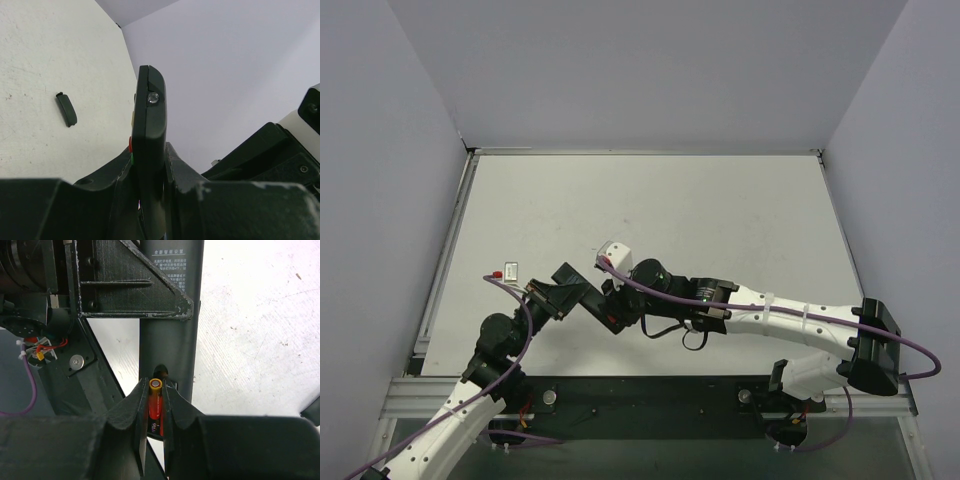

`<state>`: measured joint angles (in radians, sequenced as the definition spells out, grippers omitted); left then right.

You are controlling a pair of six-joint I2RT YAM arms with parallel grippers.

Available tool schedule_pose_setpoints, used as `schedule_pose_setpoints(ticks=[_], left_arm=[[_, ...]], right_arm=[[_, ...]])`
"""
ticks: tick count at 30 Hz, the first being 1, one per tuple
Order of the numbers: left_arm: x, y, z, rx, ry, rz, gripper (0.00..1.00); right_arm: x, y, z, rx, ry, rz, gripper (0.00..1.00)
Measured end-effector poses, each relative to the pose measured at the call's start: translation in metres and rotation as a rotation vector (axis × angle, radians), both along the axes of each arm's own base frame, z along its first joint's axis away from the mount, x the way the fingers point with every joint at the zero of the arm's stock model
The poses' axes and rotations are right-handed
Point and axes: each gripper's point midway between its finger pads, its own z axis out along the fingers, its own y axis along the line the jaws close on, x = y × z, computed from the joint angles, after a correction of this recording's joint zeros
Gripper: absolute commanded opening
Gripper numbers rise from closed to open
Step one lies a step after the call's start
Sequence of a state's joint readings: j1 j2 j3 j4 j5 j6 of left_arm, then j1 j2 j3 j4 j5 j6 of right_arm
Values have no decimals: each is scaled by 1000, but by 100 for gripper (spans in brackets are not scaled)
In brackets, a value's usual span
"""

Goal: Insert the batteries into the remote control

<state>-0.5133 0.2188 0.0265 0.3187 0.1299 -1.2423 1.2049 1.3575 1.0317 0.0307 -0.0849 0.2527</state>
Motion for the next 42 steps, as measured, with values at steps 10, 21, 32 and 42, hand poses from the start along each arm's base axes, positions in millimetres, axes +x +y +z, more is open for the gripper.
schedule_pose_setpoints(ticks=[10, 21, 32, 42], left_arm=[[0, 0, 0, -1, 1, -1, 0], [1, 1, 2, -10, -1, 10, 0], [1, 1, 2, -14, 3, 7, 0], [0, -1, -2, -5, 16, -7, 0]], right_arm=[[-8, -4, -6, -52, -25, 22, 20], [-12, -4, -1, -67, -31, 37, 41], [-3, -6, 52, -54, -133, 113, 47], [13, -26, 60, -47, -115, 168, 32]])
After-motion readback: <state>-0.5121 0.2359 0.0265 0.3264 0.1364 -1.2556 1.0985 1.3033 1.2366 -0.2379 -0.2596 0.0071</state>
